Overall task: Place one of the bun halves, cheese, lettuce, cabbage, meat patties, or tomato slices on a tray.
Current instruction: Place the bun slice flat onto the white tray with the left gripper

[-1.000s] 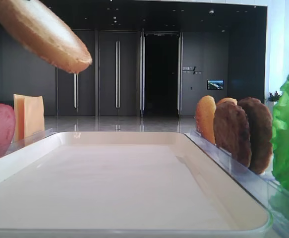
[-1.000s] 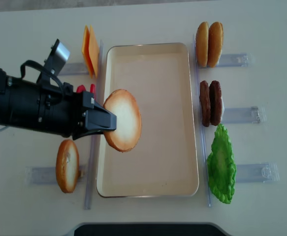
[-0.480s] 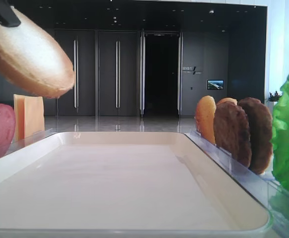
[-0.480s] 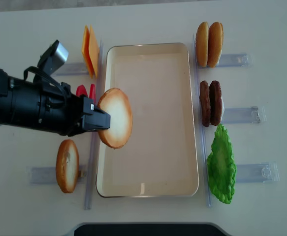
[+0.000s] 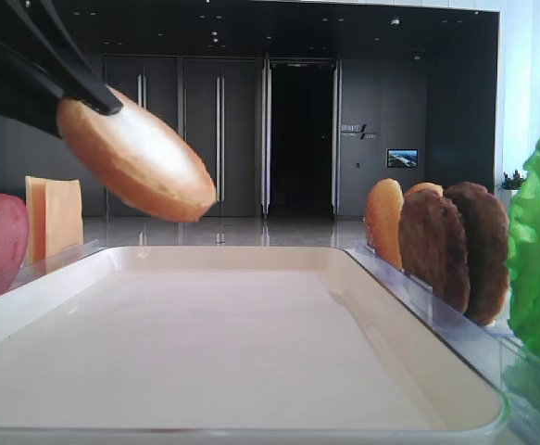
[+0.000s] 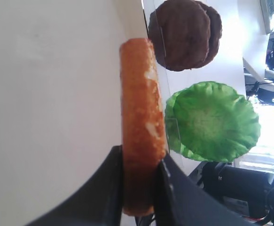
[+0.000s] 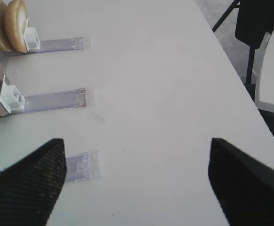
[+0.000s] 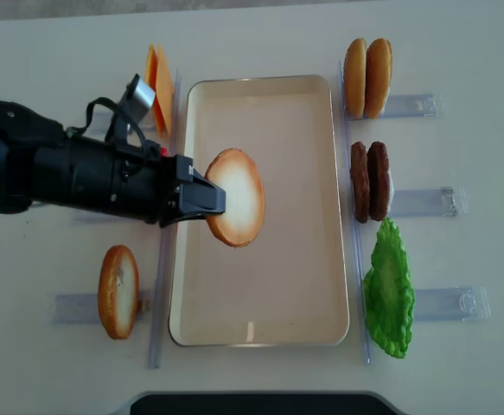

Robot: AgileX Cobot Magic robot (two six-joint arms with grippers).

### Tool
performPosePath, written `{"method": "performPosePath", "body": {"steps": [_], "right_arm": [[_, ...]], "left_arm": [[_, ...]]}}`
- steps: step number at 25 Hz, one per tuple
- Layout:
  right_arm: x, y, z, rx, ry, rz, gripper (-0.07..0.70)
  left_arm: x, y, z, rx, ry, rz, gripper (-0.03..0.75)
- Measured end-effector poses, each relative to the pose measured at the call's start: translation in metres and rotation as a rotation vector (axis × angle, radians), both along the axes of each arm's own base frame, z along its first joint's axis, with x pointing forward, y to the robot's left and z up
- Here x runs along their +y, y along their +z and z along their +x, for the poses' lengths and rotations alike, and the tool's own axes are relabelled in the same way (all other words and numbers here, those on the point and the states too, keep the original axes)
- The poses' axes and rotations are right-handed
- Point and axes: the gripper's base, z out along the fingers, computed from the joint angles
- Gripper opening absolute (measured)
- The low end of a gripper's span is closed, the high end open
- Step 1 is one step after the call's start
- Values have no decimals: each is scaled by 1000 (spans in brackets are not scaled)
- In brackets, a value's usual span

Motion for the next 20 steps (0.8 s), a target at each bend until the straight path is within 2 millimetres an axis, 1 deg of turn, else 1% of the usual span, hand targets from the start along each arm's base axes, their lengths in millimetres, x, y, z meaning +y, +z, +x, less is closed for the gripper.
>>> {"method": "performPosePath", "body": {"steps": [7,10,15,17,20], "right_arm": [[0,0,0,0,0,0,584],[0,0,0,0,0,0,584],[0,0,0,0,0,0,584],[0,0,0,0,0,0,584],[0,0,0,0,0,0,584]], "left_arm": [[-6,-35,9,107,-40,-28,130],[-14,-46,10,124,-58,-43,130],[-33,-64,7,150,-101,-61,130],[-35,-70,7,167,-104,-58,130],[-34,-74,9,167,-83,-43,130]]}}
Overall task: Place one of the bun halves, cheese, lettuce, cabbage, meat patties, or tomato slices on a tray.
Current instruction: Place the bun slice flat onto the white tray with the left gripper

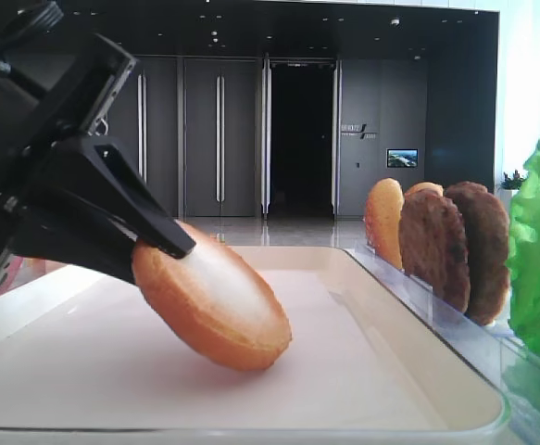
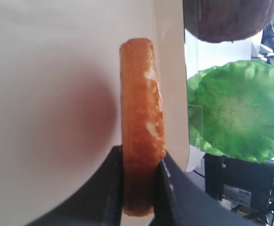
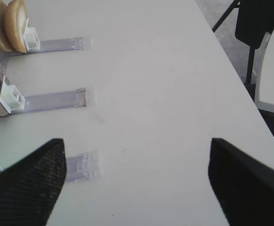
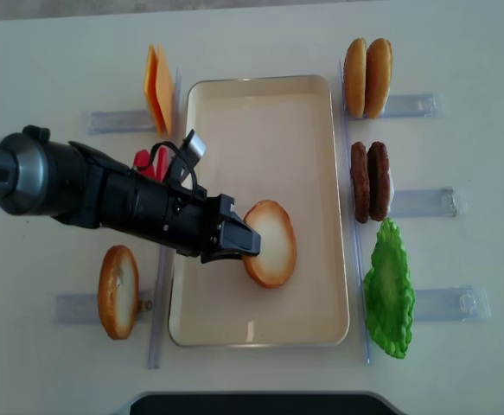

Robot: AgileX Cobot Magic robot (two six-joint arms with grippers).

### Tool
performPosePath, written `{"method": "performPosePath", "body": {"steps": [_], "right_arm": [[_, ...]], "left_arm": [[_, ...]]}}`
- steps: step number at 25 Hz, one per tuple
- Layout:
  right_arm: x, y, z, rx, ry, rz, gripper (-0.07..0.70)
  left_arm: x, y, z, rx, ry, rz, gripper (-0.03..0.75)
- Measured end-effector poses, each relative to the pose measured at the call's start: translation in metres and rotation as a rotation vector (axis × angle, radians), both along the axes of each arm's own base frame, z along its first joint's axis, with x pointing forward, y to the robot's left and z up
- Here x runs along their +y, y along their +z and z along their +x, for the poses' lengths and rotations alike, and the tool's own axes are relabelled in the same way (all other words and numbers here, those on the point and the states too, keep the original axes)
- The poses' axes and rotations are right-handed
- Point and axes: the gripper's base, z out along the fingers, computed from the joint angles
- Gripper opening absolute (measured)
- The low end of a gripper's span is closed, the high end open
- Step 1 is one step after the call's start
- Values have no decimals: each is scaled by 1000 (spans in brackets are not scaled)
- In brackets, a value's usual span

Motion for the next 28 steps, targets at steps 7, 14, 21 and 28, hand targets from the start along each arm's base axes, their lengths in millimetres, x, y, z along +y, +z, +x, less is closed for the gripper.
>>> {"method": "performPosePath", "body": {"steps": [7,14,21,28], "right_arm": [[0,0,0,0,0,0,584],[0,0,0,0,0,0,584],[0,0,0,0,0,0,584],[0,0,0,0,0,0,584]], "left_arm": [[0,1,2,-9,24,-8,130],[-1,1,5,-22,23,-7,130],[-1,-8,6,6,26,2,129],[-2,-8,6,10,27,0,129]]}}
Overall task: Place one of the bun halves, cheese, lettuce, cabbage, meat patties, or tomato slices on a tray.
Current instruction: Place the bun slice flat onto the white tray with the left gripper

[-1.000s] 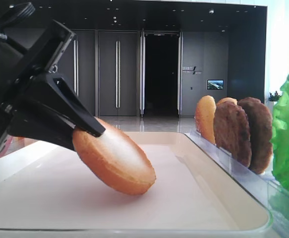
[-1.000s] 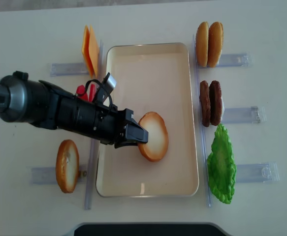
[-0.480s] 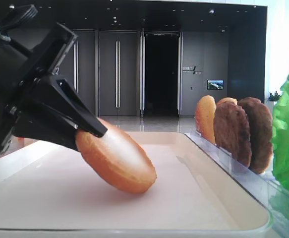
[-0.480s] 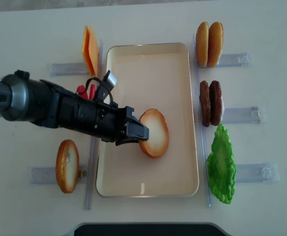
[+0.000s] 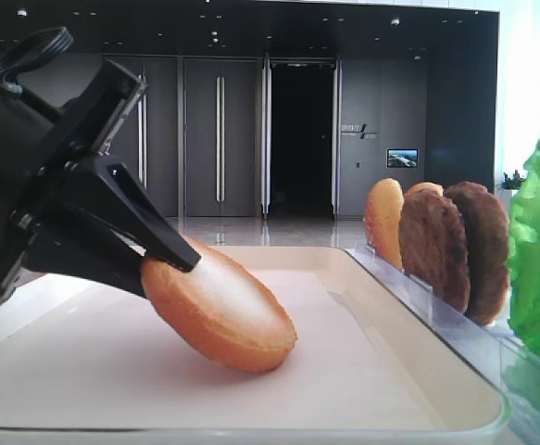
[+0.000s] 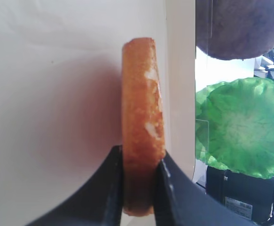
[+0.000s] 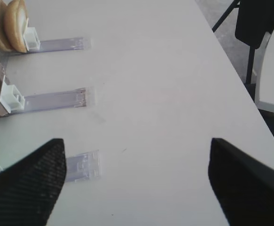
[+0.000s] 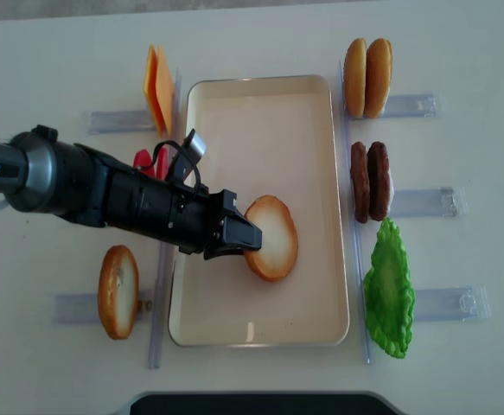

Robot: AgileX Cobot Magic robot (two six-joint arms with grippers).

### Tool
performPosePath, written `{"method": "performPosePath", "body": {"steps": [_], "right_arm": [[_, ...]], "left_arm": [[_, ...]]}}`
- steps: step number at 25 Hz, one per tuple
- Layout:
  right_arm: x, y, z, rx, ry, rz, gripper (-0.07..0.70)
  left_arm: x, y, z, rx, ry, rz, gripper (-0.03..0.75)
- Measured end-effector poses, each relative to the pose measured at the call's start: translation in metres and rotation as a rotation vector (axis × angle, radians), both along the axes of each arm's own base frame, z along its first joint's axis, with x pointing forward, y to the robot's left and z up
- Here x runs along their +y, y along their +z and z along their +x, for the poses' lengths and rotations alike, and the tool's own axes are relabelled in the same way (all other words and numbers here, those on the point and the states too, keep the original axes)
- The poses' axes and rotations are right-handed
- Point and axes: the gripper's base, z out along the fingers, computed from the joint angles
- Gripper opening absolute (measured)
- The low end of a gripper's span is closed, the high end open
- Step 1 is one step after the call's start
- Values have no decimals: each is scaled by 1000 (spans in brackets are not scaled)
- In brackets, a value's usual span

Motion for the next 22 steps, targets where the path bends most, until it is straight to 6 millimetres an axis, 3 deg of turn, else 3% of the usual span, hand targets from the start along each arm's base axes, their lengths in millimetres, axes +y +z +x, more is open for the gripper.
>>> {"method": "performPosePath", "body": {"steps": [5,12,22], "right_arm": [[0,0,0,0,0,0,584],[0,0,0,0,0,0,584],[0,0,0,0,0,0,584]], "left_arm": [[0,0,0,8,6,-1,139],[0,0,0,40,33,2,270],[4,-4,-3,118,54,59,287]]}}
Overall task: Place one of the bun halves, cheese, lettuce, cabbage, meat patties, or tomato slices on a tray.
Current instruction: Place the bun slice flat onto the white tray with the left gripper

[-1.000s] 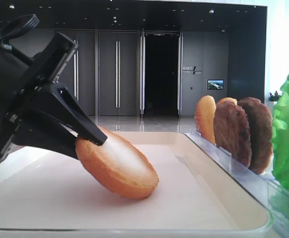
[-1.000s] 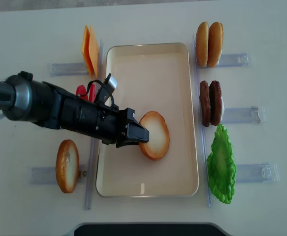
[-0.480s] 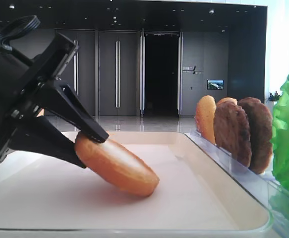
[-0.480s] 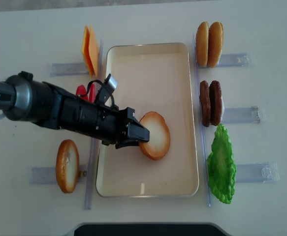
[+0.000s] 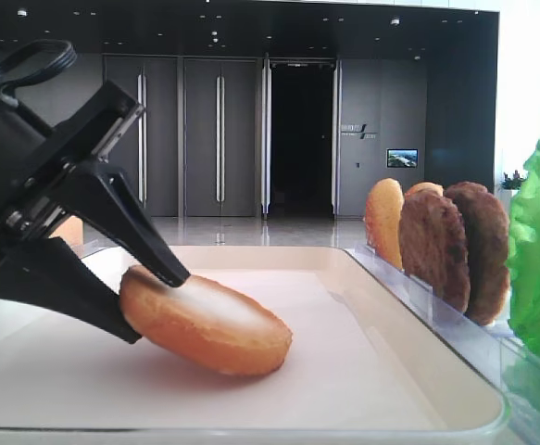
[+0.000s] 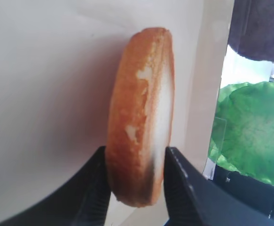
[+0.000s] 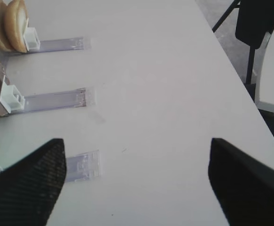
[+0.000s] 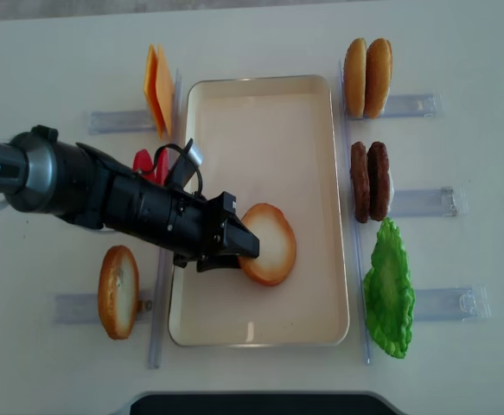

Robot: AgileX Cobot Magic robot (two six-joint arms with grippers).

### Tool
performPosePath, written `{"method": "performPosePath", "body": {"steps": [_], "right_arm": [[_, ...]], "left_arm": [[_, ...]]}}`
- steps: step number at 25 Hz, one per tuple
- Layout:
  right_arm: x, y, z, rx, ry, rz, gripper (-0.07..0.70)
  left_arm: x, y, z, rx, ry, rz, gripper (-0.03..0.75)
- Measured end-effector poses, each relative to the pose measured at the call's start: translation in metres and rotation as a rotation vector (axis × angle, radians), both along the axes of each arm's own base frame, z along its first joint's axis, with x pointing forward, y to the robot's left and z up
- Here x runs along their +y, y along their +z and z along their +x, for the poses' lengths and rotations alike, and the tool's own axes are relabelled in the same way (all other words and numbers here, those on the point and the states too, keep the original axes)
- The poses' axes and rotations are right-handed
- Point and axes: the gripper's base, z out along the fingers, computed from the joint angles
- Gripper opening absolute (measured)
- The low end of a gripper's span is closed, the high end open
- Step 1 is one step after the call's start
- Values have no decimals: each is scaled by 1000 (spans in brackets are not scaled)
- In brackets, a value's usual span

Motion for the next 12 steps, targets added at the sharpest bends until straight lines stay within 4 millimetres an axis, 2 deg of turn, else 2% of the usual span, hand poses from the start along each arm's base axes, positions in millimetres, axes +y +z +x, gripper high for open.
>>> {"method": "performPosePath", "body": {"steps": [12], "right_arm": [[0,0,0,0,0,0,584]], "left_arm": [[2,-2,-2,54,2,33,335]]}}
